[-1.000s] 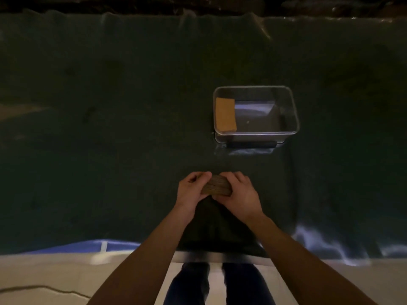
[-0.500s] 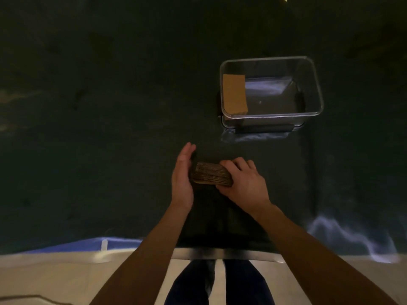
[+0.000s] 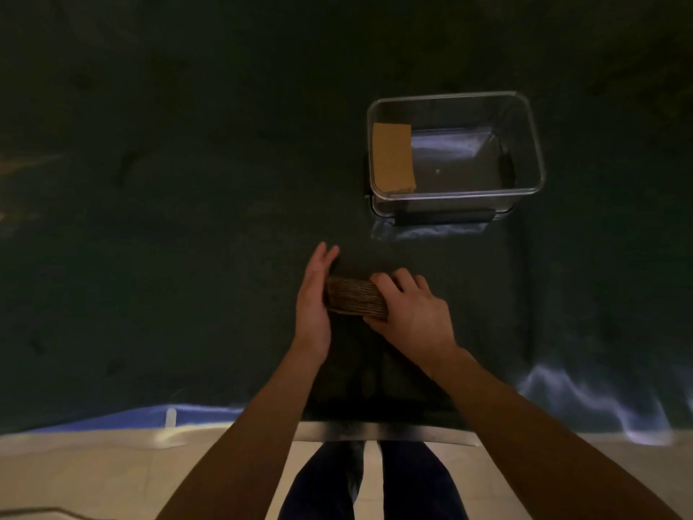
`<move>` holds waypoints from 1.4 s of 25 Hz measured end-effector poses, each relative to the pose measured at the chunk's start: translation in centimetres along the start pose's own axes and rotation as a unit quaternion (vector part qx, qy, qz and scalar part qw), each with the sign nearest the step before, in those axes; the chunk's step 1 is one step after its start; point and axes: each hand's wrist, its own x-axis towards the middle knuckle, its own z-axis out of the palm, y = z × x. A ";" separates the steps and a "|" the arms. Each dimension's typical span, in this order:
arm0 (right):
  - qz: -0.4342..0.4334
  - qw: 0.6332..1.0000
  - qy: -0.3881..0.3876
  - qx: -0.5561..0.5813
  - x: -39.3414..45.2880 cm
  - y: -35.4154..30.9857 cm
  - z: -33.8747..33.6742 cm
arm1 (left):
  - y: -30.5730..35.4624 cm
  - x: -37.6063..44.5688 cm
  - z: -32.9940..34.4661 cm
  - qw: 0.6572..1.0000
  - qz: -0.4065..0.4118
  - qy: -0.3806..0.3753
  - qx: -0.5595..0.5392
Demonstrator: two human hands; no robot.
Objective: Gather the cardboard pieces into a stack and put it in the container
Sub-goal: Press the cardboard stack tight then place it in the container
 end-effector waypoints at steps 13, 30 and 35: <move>0.015 0.998 0.054 -0.025 0.1 0.0 -0.2 | -1.2 -0.7 0.6 1.000 0.004 -0.026 0.014; 0.178 0.846 0.075 0.497 -2.3 0.0 0.7 | -1.9 -0.6 1.3 0.956 0.084 0.051 0.275; 0.276 0.577 0.190 0.745 -1.5 -3.0 0.1 | -1.9 -0.8 1.7 0.973 0.086 0.083 0.197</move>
